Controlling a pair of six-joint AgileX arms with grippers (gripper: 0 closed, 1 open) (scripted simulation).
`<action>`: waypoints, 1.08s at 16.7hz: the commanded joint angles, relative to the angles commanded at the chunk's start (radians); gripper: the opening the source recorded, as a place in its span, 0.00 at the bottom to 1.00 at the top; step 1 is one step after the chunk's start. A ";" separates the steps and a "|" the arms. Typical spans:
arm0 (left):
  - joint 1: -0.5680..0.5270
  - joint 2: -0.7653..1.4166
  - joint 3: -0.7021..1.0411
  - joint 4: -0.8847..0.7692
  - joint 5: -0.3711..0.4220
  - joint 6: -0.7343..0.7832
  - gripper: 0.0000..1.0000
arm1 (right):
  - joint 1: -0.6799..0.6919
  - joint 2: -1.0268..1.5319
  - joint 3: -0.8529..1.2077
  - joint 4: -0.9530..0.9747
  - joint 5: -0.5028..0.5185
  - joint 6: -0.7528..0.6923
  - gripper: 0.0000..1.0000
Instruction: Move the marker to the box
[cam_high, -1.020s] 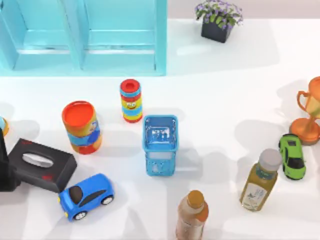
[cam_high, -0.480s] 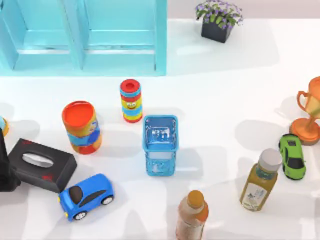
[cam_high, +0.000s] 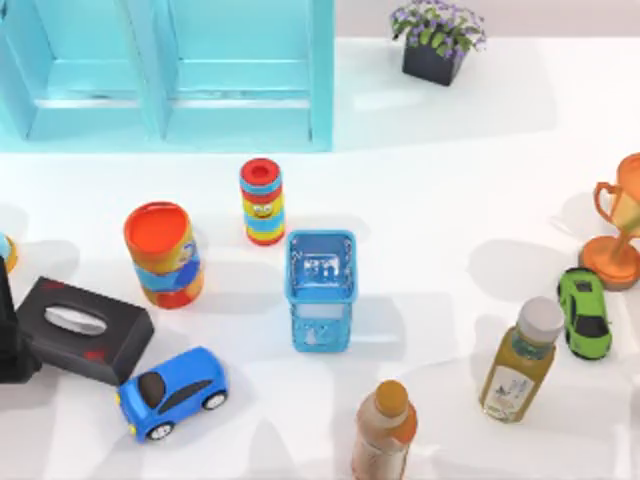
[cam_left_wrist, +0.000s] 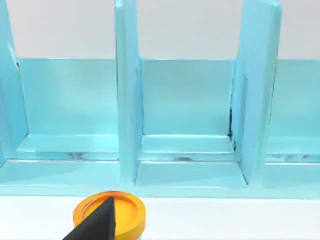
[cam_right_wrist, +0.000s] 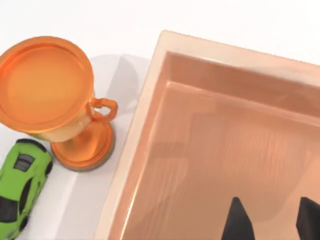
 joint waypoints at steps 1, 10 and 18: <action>0.000 0.000 0.000 0.000 0.000 0.000 1.00 | 0.006 0.002 -0.026 0.037 0.005 0.009 0.00; 0.000 0.000 0.000 0.000 0.000 0.000 1.00 | 0.045 0.020 -0.166 0.218 0.025 0.048 0.00; 0.000 0.000 0.000 0.000 0.000 0.000 1.00 | 0.045 0.020 -0.166 0.218 0.025 0.048 0.53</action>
